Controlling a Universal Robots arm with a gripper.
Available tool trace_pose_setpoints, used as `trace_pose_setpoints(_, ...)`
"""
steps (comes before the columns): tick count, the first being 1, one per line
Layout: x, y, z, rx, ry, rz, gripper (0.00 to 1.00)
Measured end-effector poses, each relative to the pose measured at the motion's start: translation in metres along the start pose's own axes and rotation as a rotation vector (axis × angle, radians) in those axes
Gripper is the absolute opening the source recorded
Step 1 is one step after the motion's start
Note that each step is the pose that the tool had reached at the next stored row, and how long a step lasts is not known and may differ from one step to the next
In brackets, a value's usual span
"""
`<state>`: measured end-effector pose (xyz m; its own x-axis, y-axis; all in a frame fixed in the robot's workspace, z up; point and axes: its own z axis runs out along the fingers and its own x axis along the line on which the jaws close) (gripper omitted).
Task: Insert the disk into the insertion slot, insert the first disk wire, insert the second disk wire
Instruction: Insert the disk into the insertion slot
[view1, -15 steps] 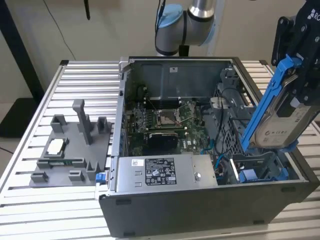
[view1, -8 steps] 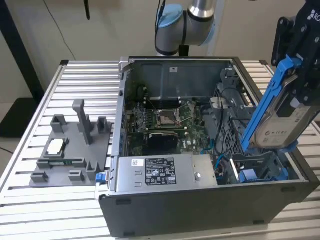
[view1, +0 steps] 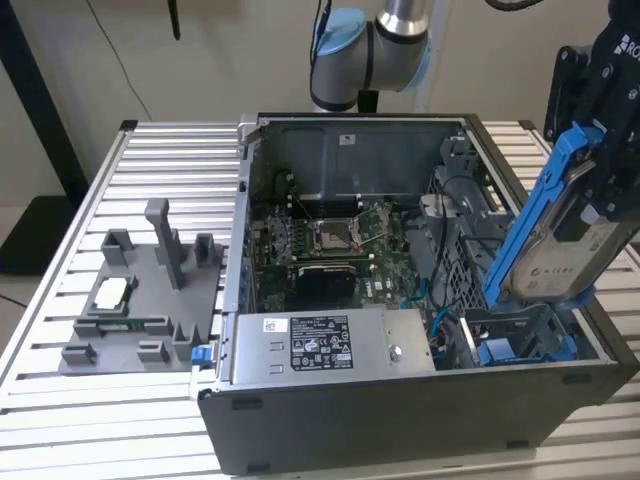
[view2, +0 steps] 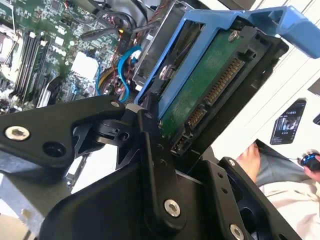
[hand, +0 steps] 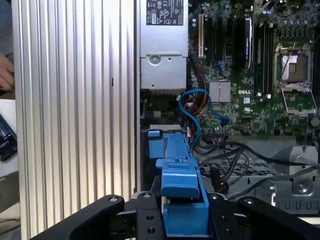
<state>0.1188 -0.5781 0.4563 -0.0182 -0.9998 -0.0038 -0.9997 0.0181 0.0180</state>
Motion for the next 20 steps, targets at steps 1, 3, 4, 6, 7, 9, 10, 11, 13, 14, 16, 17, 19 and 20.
trace_pose_setpoints(1,0.0000,-0.0004,0.0014,0.0000,-0.0014,0.000,0.33)
trace_pose_setpoints(3,0.0000,-0.0006,0.0045,0.0000,-0.0038,0.000,0.33)
trace_pose_setpoints(4,0.0000,-0.0007,0.0062,0.0000,-0.0039,0.000,0.33)
trace_pose_setpoints(6,0.0004,-0.0009,0.0098,-0.0001,-0.0043,0.000,0.33)
trace_pose_setpoints(7,0.0006,-0.0009,0.0113,-0.0001,-0.0043,0.000,0.33)
trace_pose_setpoints(9,0.0012,-0.0010,0.0144,-0.0001,-0.0043,0.000,0.33)
trace_pose_setpoints(10,0.0014,-0.0010,0.0160,-0.0001,-0.0043,0.000,0.33)
trace_pose_setpoints(11,0.0015,-0.0010,0.0177,-0.0001,-0.0042,-0.001,0.33)
trace_pose_setpoints(13,0.0018,-0.0011,0.0209,-0.0001,-0.0046,-0.003,0.33)
trace_pose_setpoints(14,0.0018,-0.0011,0.0224,-0.0001,-0.0045,-0.004,0.33)
trace_pose_setpoints(16,0.0019,-0.0012,0.0257,-0.0001,-0.0049,-0.005,0.33)
trace_pose_setpoints(17,0.0019,-0.0012,0.0273,-0.0001,-0.0050,-0.005,0.33)
trace_pose_setpoints(19,0.0019,-0.0013,0.0306,-0.0001,-0.0050,-0.006,0.33)
trace_pose_setpoints(20,0.0019,-0.0013,0.0323,-0.0001,-0.0051,-0.007,0.33)
